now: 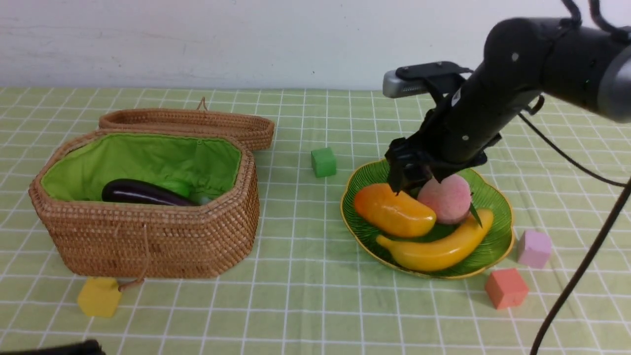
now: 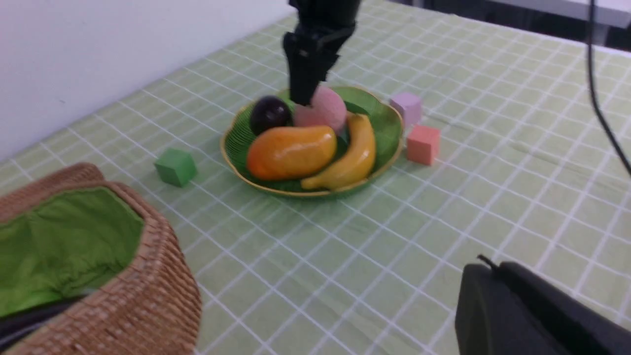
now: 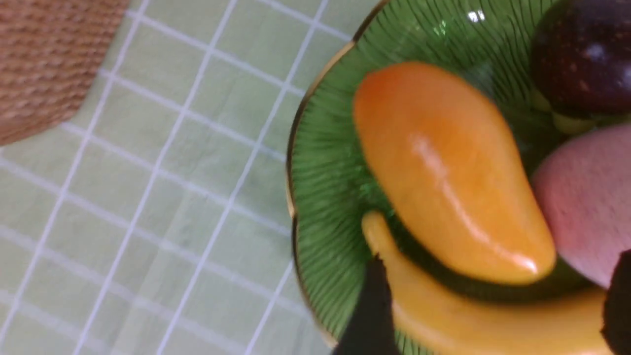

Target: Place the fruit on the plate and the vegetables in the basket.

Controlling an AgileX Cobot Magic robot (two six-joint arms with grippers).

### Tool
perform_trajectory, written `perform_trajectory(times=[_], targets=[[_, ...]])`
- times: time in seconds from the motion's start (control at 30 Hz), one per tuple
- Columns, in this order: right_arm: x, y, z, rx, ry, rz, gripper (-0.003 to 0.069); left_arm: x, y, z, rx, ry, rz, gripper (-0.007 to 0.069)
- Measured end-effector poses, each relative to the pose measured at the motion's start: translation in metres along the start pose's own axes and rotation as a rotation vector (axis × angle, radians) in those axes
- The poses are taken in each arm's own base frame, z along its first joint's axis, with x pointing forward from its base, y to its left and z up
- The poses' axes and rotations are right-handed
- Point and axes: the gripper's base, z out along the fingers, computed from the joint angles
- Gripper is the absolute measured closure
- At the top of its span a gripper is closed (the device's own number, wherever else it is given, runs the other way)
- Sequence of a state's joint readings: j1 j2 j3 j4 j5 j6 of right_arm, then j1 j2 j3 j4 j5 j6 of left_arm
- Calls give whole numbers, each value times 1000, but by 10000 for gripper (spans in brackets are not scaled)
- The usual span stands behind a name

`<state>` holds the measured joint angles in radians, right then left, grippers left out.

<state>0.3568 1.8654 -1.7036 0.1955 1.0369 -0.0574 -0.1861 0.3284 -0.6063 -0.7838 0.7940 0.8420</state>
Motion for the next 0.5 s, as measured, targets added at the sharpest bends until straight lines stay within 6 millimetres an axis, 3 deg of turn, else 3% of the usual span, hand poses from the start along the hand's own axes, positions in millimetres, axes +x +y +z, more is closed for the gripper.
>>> perform_trajectory(times=[0.1,0.13,0.2,0.33,0.43,0.5], targets=[[8,8,-40,-11,35,-11,259,-9,9,-1,-95,-101,-54,637],[9,8,-43,-11,35,-13,270,-10,10,-1,-103,-111,-60,637],[16,14,-76,-15,7,-23,425,-19,19,-4,-199,-225,-112,637],[34,20,-120,-15,-69,-14,636,-24,25,-8,-268,-294,-115,637],[55,23,-142,-16,-93,3,675,-24,20,-13,-261,-307,-101,637],[84,24,-157,-16,-92,12,677,-23,13,-22,-245,-325,-83,637]])
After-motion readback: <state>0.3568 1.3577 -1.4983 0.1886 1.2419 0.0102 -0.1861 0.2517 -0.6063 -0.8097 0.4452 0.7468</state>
